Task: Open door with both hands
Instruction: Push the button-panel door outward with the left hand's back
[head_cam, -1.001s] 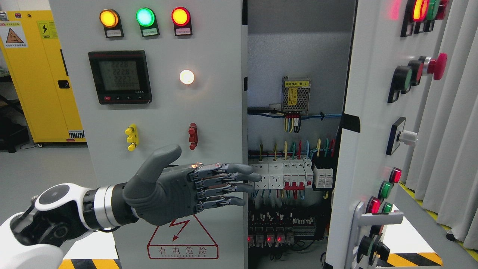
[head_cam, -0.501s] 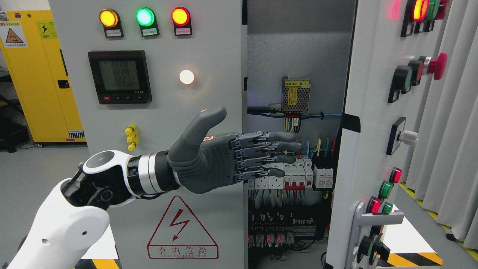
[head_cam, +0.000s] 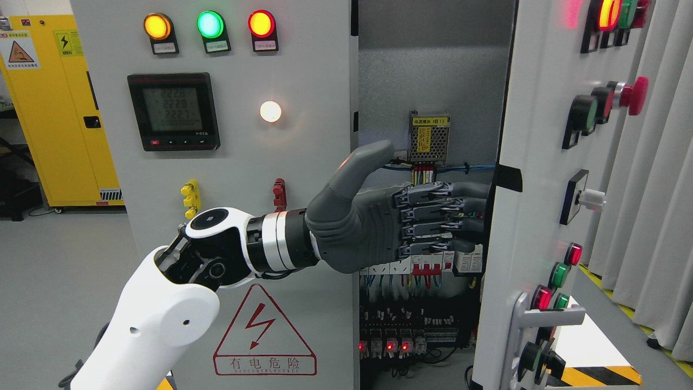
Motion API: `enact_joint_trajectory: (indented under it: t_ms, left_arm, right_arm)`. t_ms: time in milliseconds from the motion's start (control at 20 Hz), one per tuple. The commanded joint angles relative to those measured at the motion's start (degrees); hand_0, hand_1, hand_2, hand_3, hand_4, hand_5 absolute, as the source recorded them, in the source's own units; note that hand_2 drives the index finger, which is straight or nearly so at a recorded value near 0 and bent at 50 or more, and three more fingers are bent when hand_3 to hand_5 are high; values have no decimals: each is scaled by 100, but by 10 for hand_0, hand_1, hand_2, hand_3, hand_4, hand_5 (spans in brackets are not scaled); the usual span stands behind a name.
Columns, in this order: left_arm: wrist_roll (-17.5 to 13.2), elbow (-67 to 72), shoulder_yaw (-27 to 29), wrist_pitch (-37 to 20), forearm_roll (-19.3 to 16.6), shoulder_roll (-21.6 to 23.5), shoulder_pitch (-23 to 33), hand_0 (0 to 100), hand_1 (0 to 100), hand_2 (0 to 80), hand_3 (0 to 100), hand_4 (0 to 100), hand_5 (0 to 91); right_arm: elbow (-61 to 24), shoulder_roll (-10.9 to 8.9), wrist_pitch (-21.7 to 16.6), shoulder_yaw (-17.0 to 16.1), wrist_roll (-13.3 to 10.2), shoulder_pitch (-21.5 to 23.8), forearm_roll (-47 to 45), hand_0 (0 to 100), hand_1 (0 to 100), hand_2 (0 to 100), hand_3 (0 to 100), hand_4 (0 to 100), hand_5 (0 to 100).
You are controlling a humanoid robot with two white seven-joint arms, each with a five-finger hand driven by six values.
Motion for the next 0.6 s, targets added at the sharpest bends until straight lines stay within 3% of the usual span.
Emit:
enact_joint_trajectory:
  t_ms: [0, 350, 551]
  left_arm:
    - [112, 342, -146, 3, -24, -639, -162, 0, 0, 0, 0, 0, 0]
    - [112, 324, -155, 108, -15, -824, -180, 0, 0, 0, 0, 0, 0]
    - [375, 307, -155, 126, -15, -920, -180, 0, 0, 0, 0, 0, 0]
  right_arm:
    - [0, -139, 4, 9, 1, 0, 0, 215, 0, 0, 0, 0, 0]
    - [0, -139, 4, 9, 1, 0, 0, 216, 0, 0, 0, 0, 0]
    - [0, -139, 4, 9, 1, 0, 0, 216, 0, 0, 0, 0, 0]
